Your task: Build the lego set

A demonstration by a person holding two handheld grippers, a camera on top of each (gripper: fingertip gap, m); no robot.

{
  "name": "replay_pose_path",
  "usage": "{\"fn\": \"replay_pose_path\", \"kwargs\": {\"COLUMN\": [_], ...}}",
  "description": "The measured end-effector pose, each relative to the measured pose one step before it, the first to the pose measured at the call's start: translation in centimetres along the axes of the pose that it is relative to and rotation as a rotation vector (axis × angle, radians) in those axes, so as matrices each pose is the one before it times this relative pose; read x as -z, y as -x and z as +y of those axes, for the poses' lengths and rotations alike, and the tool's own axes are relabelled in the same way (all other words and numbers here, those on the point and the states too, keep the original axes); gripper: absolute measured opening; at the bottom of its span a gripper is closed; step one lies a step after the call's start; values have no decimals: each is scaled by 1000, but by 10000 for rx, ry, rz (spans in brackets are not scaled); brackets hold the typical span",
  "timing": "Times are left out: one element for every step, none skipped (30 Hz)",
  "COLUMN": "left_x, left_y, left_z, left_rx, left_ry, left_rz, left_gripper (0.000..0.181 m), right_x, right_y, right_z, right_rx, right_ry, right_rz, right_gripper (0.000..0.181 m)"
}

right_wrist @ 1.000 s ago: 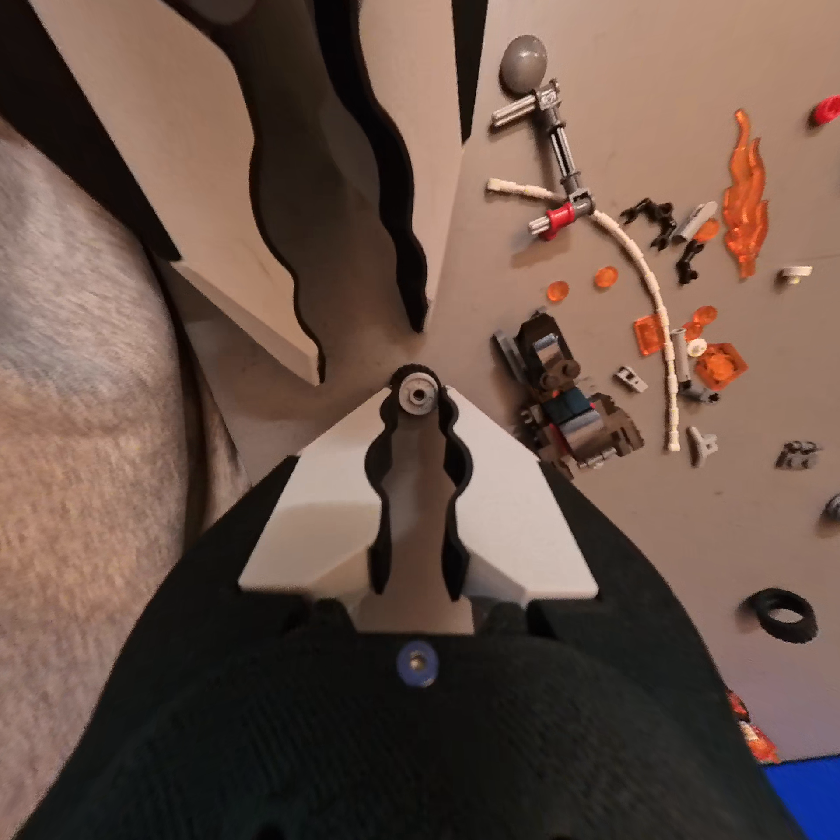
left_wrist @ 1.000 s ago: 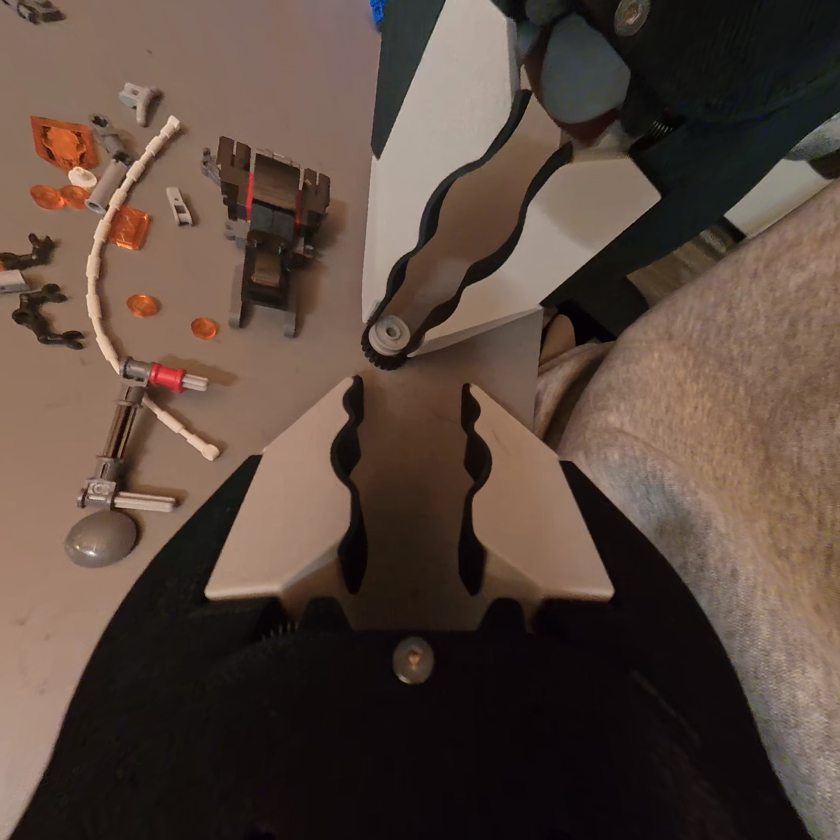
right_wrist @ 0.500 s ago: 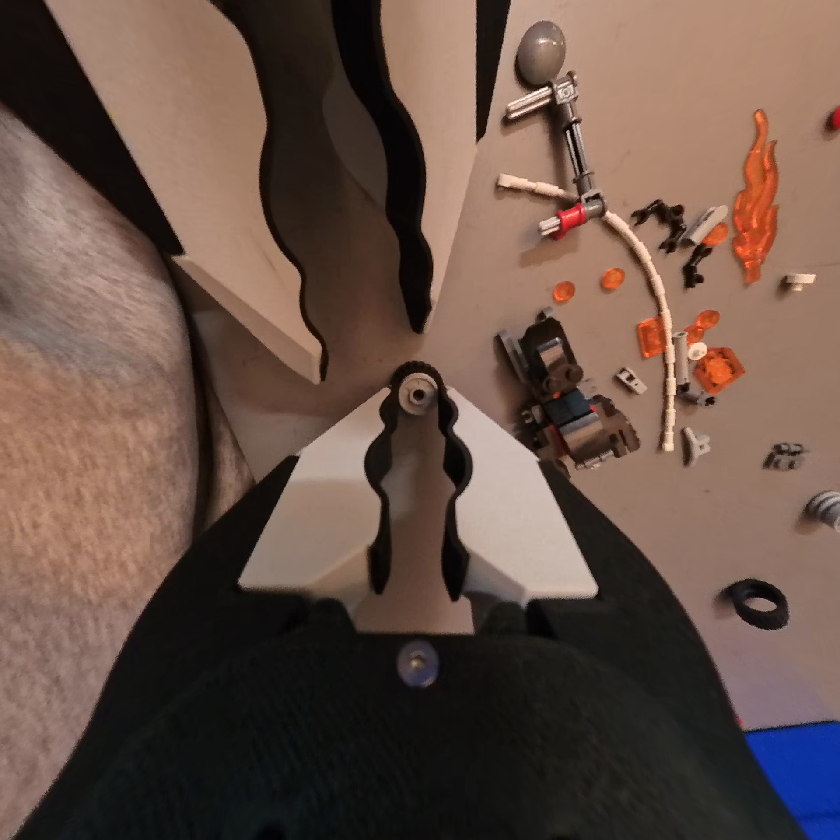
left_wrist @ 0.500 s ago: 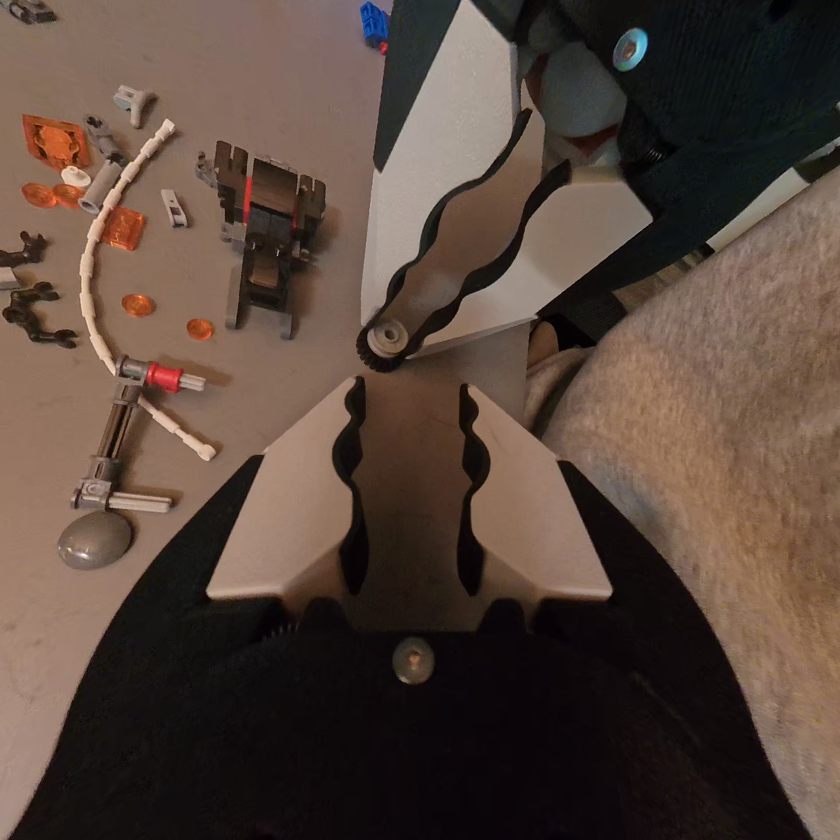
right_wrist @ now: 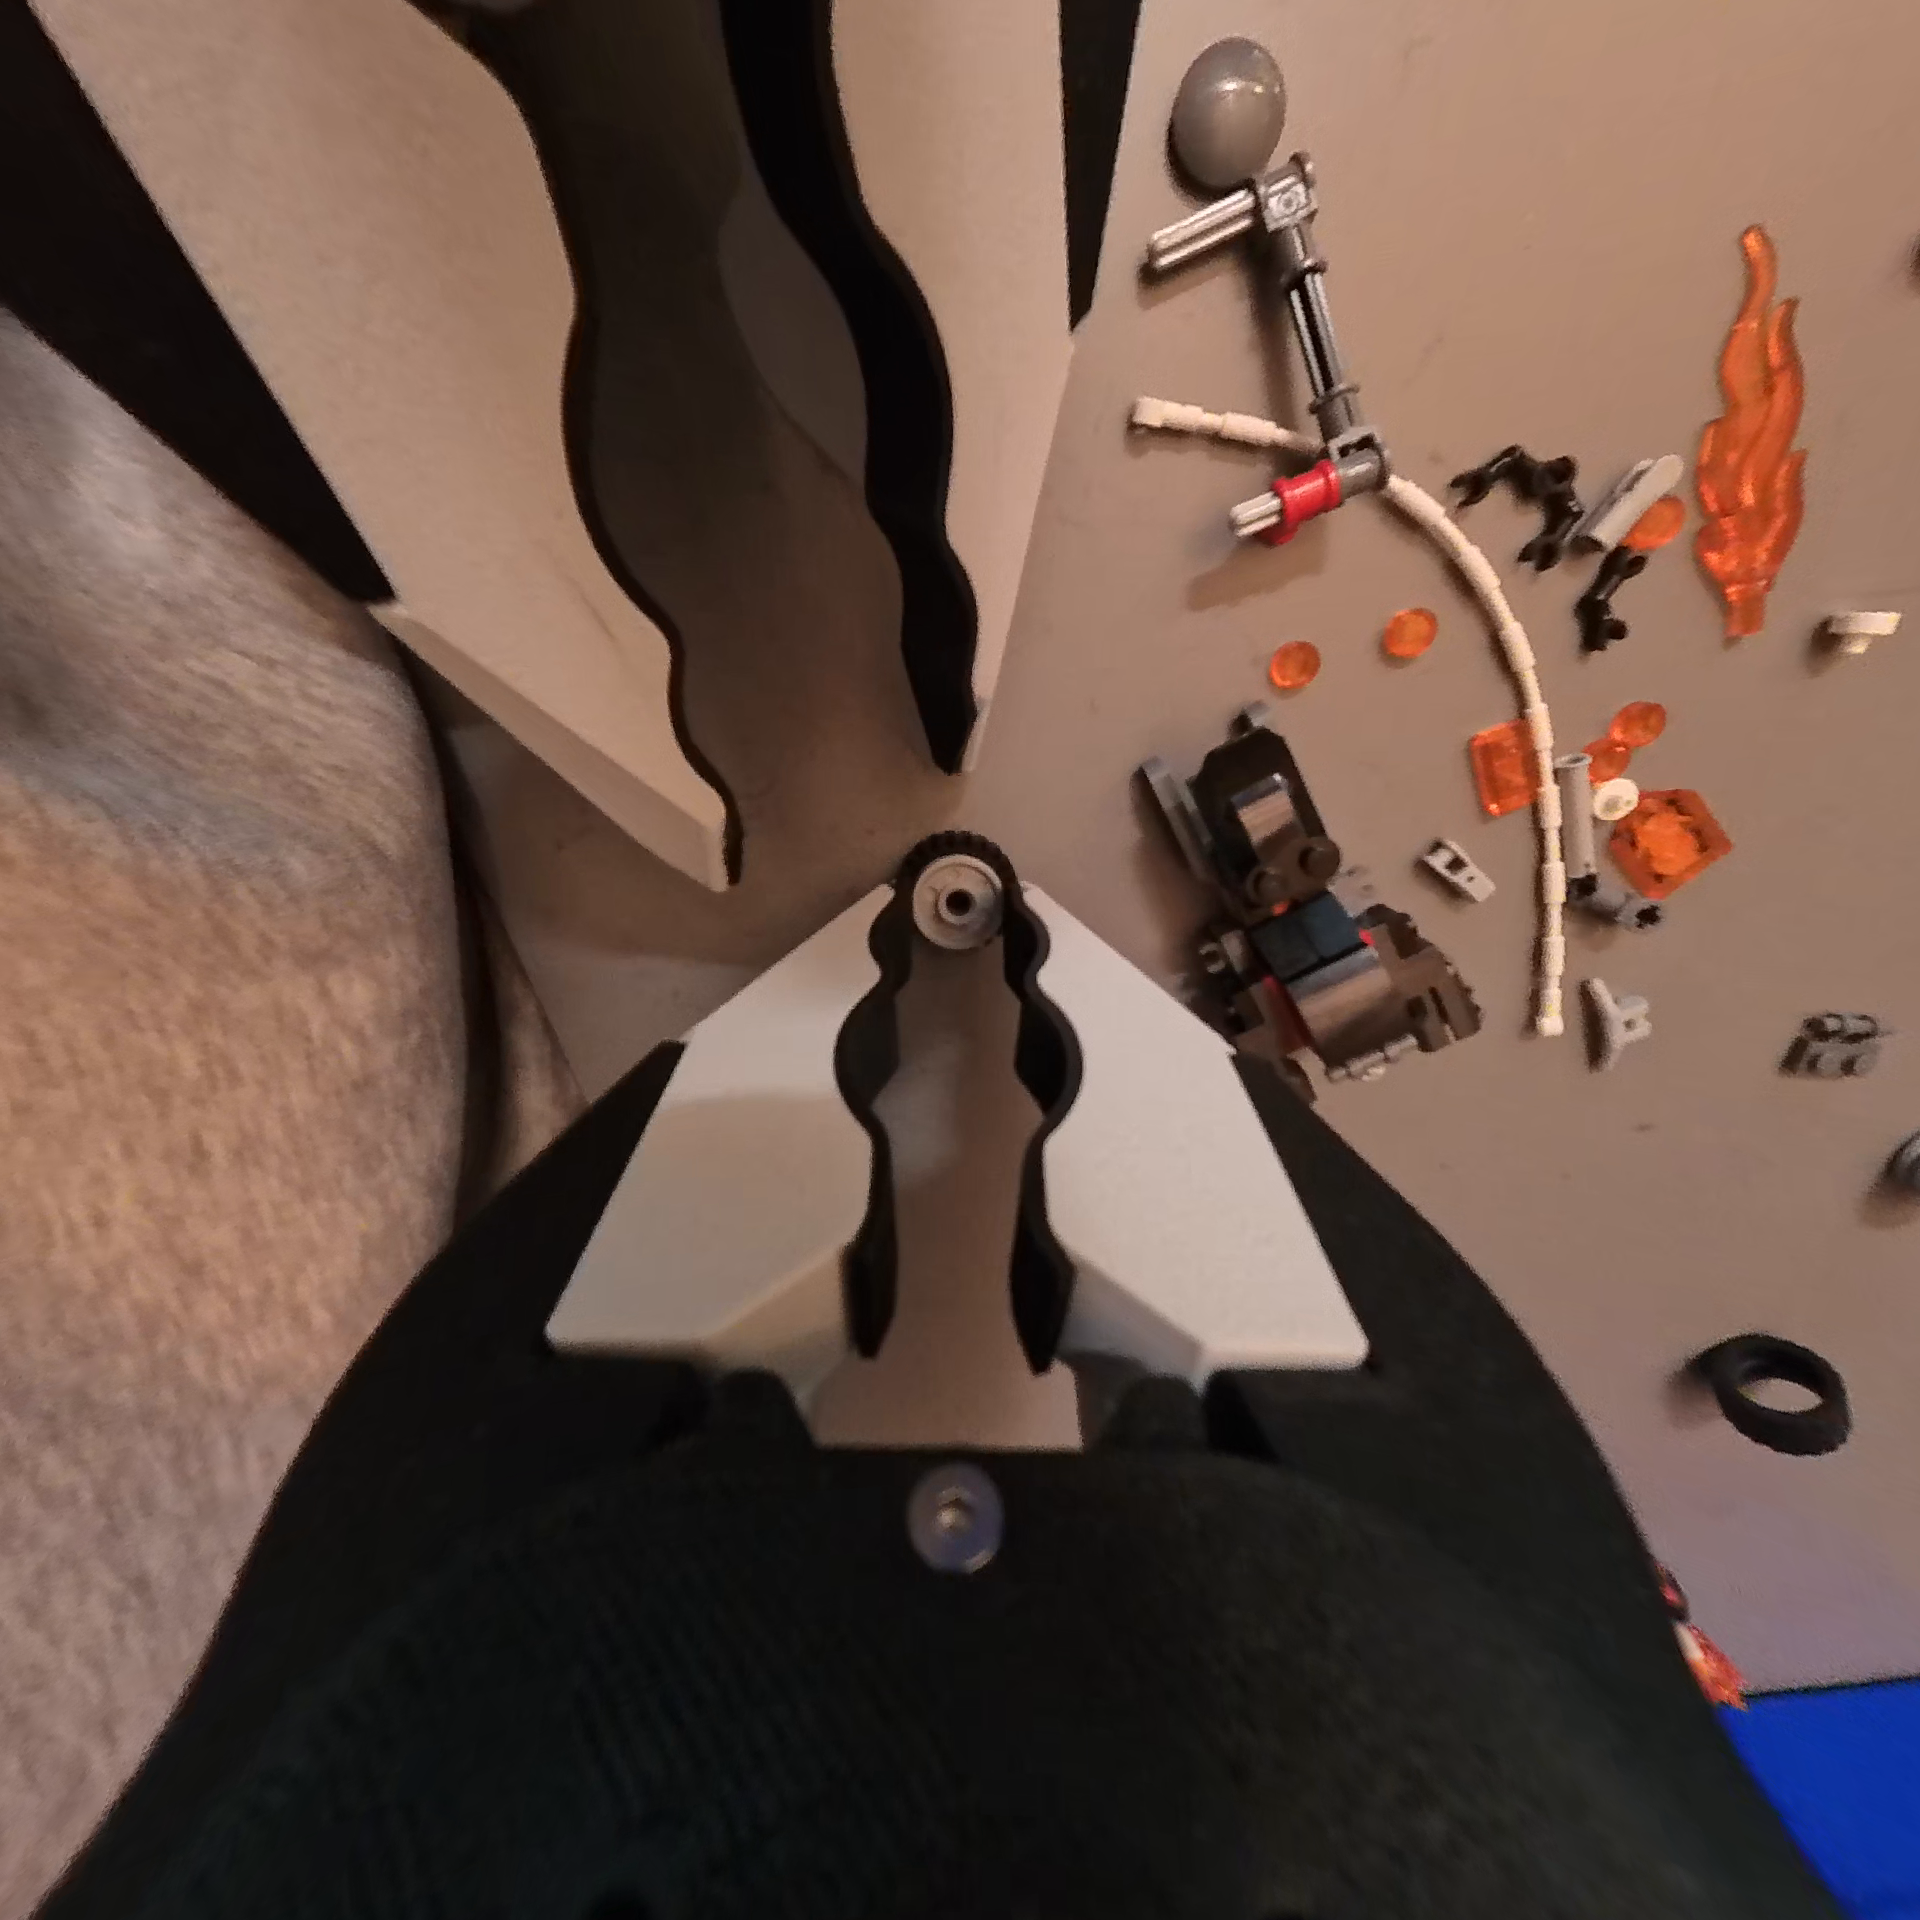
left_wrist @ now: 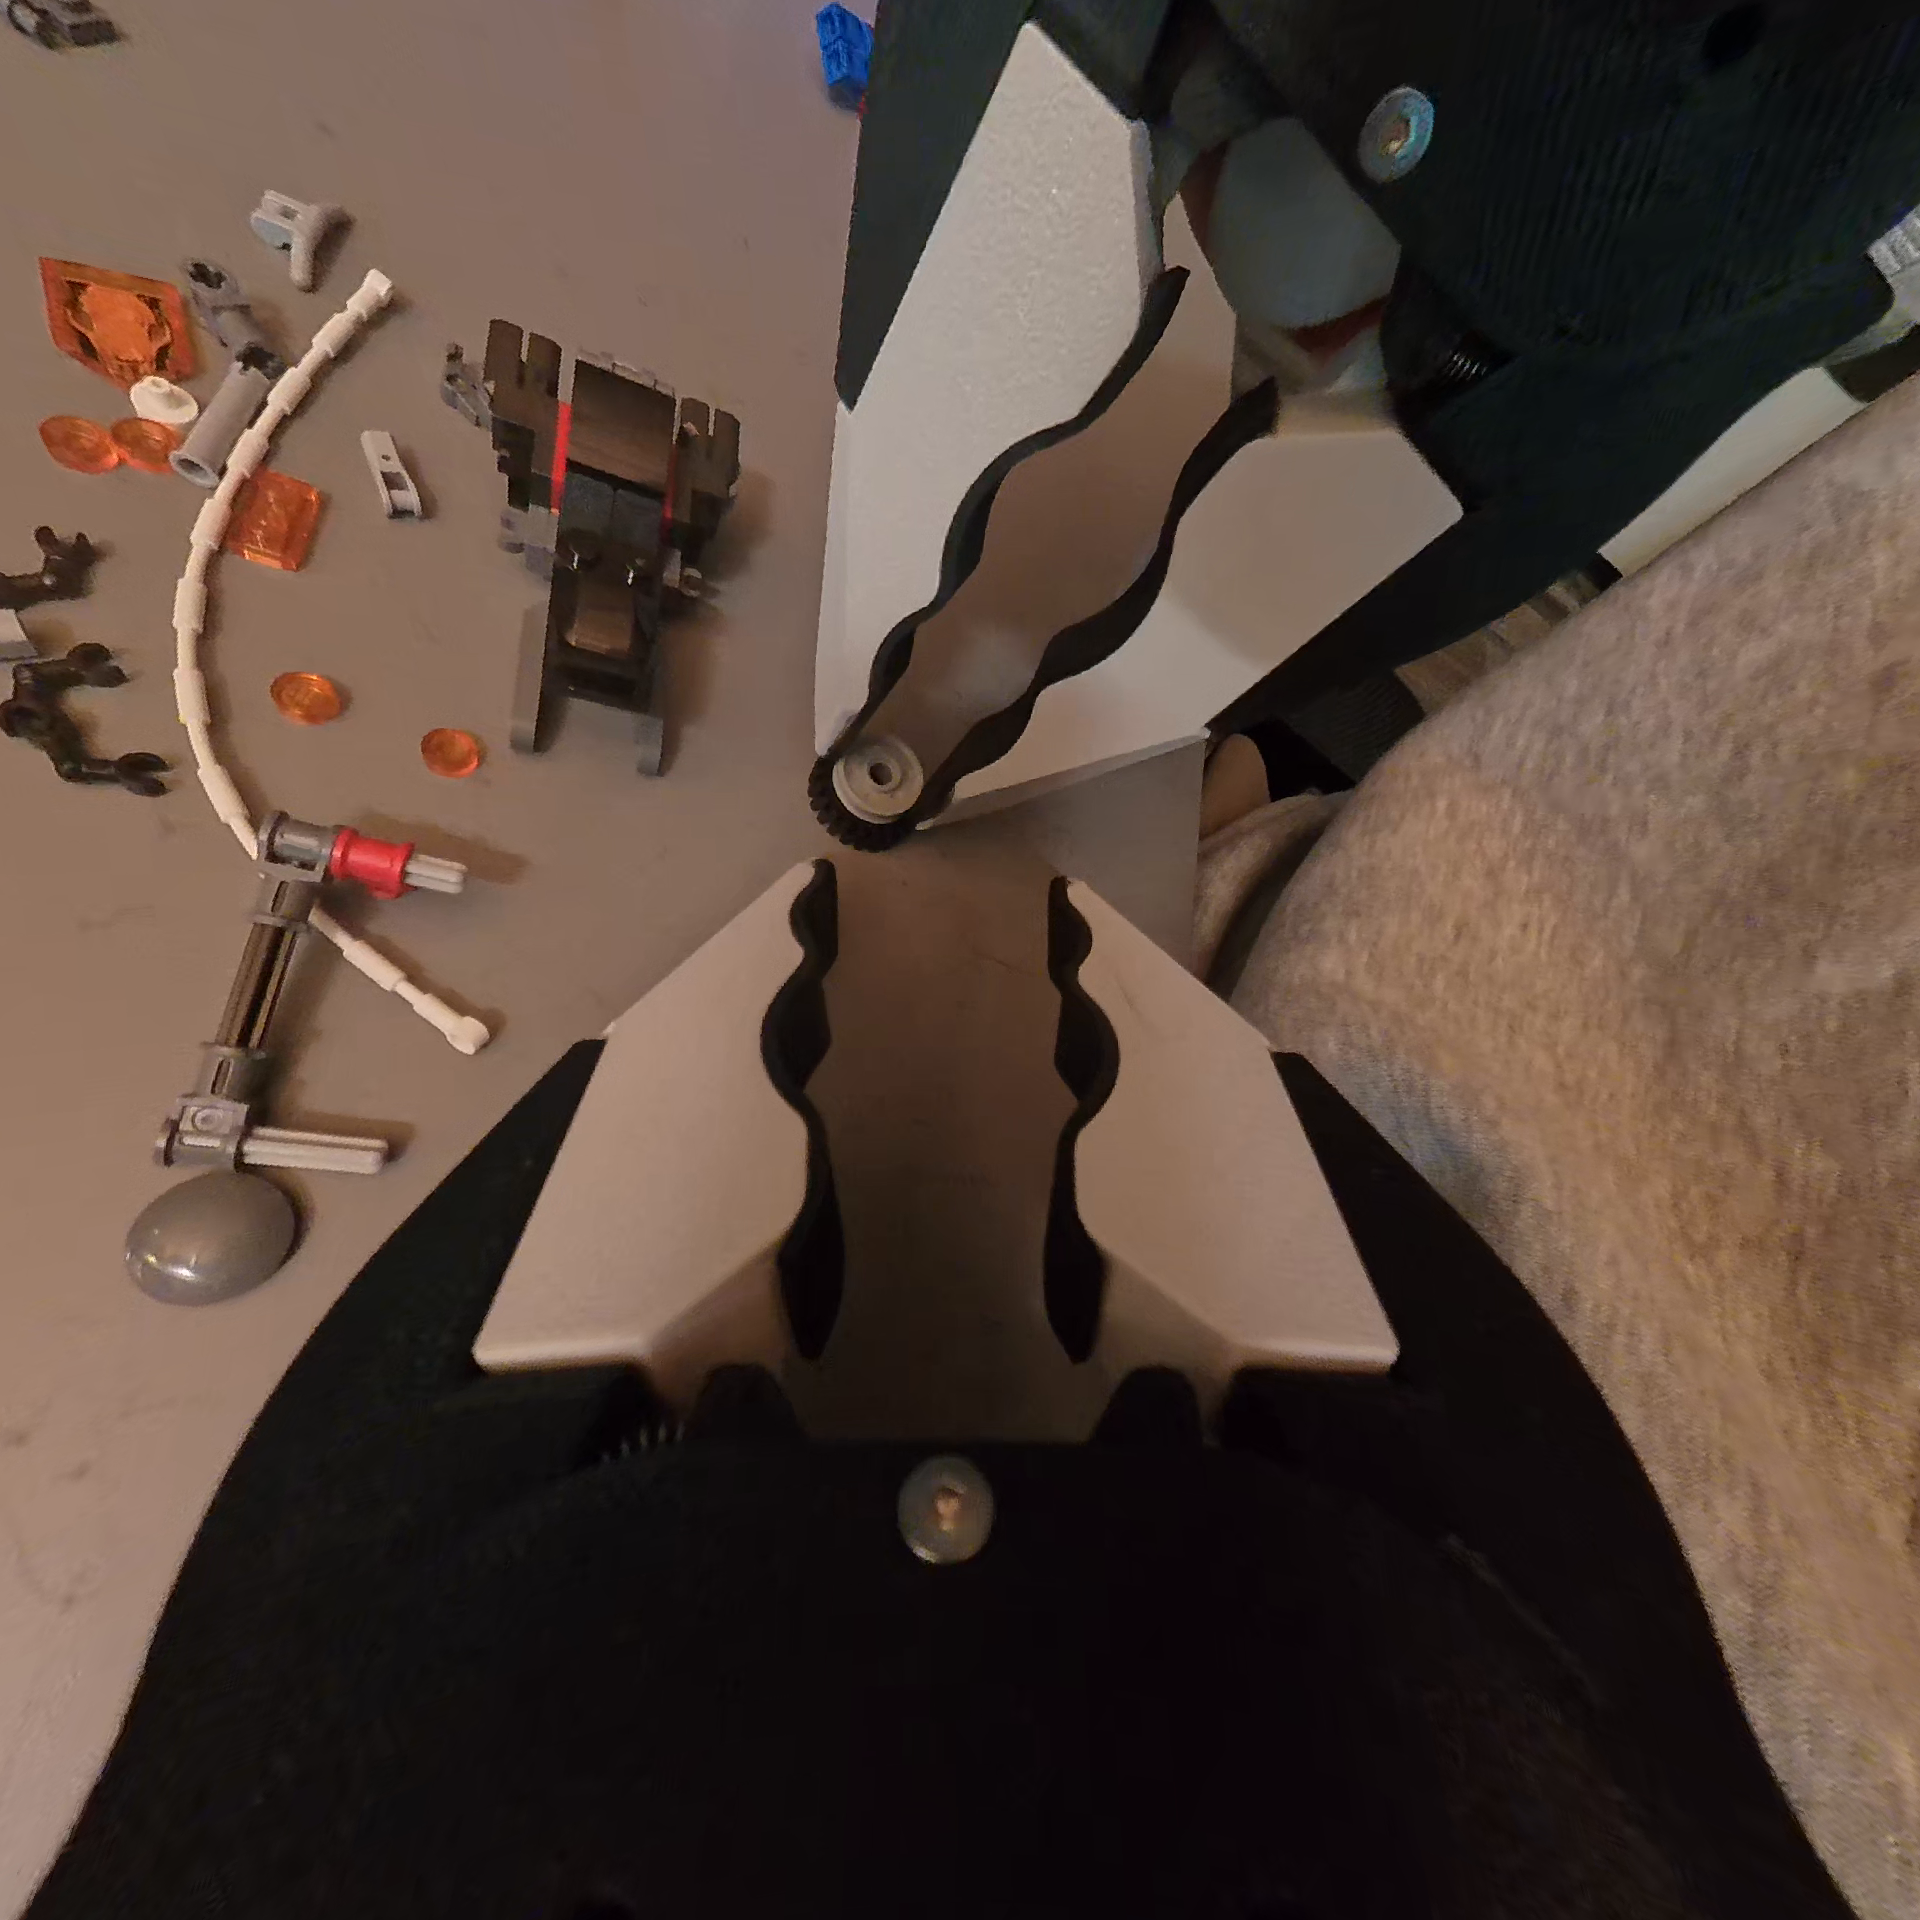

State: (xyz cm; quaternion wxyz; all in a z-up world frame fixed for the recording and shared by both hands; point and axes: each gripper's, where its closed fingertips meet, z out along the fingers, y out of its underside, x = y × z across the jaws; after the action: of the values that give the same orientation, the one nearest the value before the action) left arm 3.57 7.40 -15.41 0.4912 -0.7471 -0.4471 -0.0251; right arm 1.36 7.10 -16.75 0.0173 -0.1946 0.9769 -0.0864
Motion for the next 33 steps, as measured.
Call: {"fn": "replay_pose_path", "kwargs": {"left_x": [6, 2, -7, -20, -9, -4, 1, -1, 3, -5, 3, -7, 8, 5, 7, 0, 6, 15, 16, 9, 20, 21, 29, 56, 75, 68, 85, 106, 106, 89, 26, -44, -116], "left_y": [8, -3, -25, -13, -14, -1, -5, 9, -3, -7, 5, 2, -7, -4, -22, -23, -30, -82, -124, -69, -34, -26, -1, 27, 39, 84, 143, 142, 106, 216, 270, 162, 184], "left_z": [-2, 4, 34, 45, 31, 6, -3, -1, 5, 4, 6, 0, -3, -4, -2, 21, -3, -7, 2, -9, -15, -19, -36, -56, -84, -79, -92, -114, -117, -90, -39, 57, 135], "left_rx": [-2, 1, 11, 18, 12, -2, -7, -6, -5, 1, -3, -7, -4, -3, 6, 12, -1, -25, -47, -39, -22, 0, 32, 48, 48, 67, 87, 86, 86, 140, 196, 194, 221], "left_ry": [-2, 3, 15, 23, 18, 5, -1, -1, -2, 4, 4, 1, -2, -9, -7, 9, -3, -10, -11, -9, -15, -21, -28, -51, -72, -69, -78, -100, -104, -85, -36, 29, 86], "left_rz": [0, 1, 15, 18, 11, -2, -5, -4, 0, 0, -2, -2, -1, 4, 13, 26, 26, 52, 67, 32, 8, 19, 32, 22, 6, -15, -53, -50, -28, -72, -89, -27, -52], "left_gripper": [39, 39, 39, 39, 39, 39, 39, 39, 39, 39, 39, 39, 39, 39, 39, 39, 39, 39, 39, 39, 39, 39, 39, 39, 39, 39, 39, 40, 40, 40, 40, 40, 40], "right_x": [-7, -3, -1, -10, 5, -6, -9, -17, -5, -14, -5, -9, -2, 0, -15, -2, -7, -7, -5, -7, -9, 1, -6, -4, -1, 17, 17, 17, 30, 45, 56, 51, 82], "right_y": [6, -5, 3, 1, 2, -8, 10, -1, 6, 8, 7, 5, 2, 1, -9, 0, 5, -2, 2, -4, -6, 2, -14, -8, -11, -8, -14, -17, -16, -22, -17, -13, -13], "right_z": [3, 13, 5, 15, 3, 4, 9, 4, 8, 14, 8, 1, 0, 0, 0, -4, -10, 6, -12, -8, -7, -13, -10, -10, -21, -31, -31, -55, -53, -49, -64, -40, -42], "right_rx": [-30, -39, -38, -19, 3, 40, 88, 120, 150, 165, 116, 66, 65, 63, 69, 67, 48, 29, 18, -5, -48, -65, -53, -57, -79, -61, -26, 44, 132, 140, 131, 168, 184], "right_ry": [-62, -84, -103, -110, -95, -71, -53, -43, -43, -51, -56, -63, -74, -73, -55, -46, -57, -73, -86, -96, -105, -109, -111, -119, -157, -205, -223, -244, -264, -276, -302, -315, -307], "right_rz": [-23, -28, -36, -39, -37, -20, 5, 30, 53, 66, 47, 20, 13, 15, 17, 15, 8, -3, -6, -15, -28, -15, 15, 41, 62, 90, 148, 234, 296, 321, 340, 351, 342], "right_gripper": [15, 15, 16, 16, 16, 16, 16, 16, 16, 16, 16, 16, 16, 16, 16, 16, 16, 16, 16, 16, 16, 16, 16, 16, 16, 16, 16, 16, 16, 16, 16, 16, 16]}}
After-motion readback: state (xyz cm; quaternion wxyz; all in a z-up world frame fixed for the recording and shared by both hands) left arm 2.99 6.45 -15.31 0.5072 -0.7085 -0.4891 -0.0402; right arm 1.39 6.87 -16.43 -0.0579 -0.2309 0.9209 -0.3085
